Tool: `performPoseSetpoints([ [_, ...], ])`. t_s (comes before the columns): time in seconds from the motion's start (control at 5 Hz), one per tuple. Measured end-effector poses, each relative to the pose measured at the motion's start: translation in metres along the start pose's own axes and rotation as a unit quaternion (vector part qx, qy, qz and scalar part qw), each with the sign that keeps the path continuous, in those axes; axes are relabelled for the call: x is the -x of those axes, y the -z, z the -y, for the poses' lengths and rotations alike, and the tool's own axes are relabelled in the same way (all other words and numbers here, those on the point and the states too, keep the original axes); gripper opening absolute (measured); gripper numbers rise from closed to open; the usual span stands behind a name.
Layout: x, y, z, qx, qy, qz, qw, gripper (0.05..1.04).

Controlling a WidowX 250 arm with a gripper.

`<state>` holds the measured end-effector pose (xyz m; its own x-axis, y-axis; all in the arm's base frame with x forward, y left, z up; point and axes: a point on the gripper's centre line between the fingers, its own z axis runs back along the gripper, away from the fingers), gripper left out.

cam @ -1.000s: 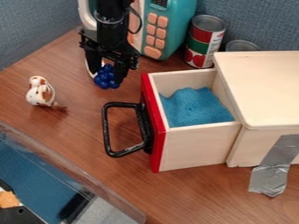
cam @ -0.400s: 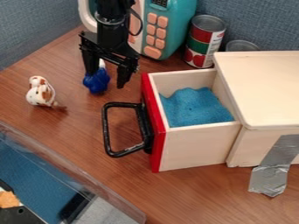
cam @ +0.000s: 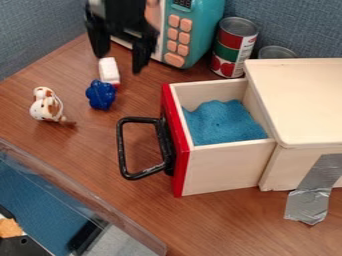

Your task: Take the blue object out of drawer and put between the white objects on the table

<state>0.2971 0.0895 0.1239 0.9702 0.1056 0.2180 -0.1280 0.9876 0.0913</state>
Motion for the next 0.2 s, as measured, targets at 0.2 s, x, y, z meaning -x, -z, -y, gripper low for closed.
performPoseSetpoints([
  [0.2,0.0243,-0.0222,-0.0004,-0.018,0.026,0.0,0.9995,1.0],
])
